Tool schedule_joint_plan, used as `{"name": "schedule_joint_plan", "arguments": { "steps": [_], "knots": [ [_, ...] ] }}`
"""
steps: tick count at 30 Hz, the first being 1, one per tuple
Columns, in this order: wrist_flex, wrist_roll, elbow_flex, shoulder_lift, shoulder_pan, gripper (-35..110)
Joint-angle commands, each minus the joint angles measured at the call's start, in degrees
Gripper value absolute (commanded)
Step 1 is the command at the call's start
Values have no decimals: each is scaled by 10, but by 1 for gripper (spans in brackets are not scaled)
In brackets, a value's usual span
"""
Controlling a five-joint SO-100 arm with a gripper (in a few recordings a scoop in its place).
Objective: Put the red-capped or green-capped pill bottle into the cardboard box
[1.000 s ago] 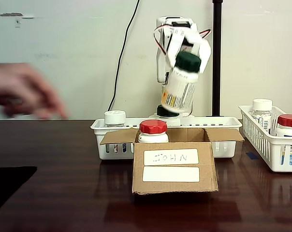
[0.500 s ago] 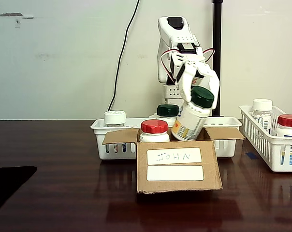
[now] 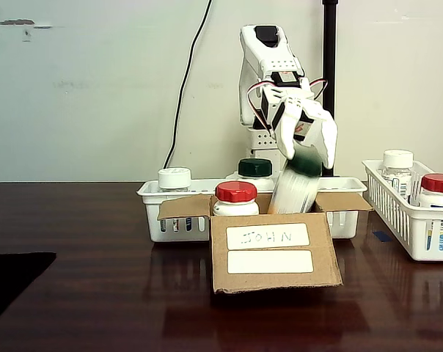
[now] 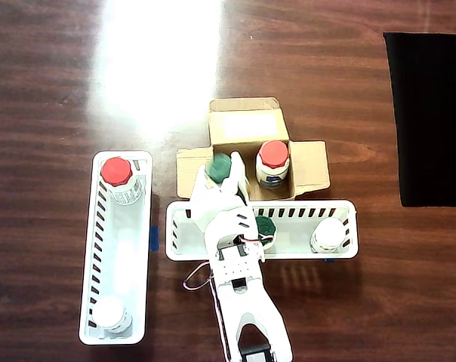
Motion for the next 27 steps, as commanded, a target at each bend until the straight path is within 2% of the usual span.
{"name": "schedule_joint_plan", "arguments": {
  "steps": [1,7,9,13,18,23,27],
  "knots": [
    [37,-1,-31,95,0,63],
    [230,-11,-88,210,-4,62],
    [292,-7,-97,262,-6,56],
    [420,0,-126,346,-8,32],
    [527,18,-133,425,3,-5],
    [613,40,-89,516,27,2],
    [688,63,-47,606,45,2]
  ]
}}
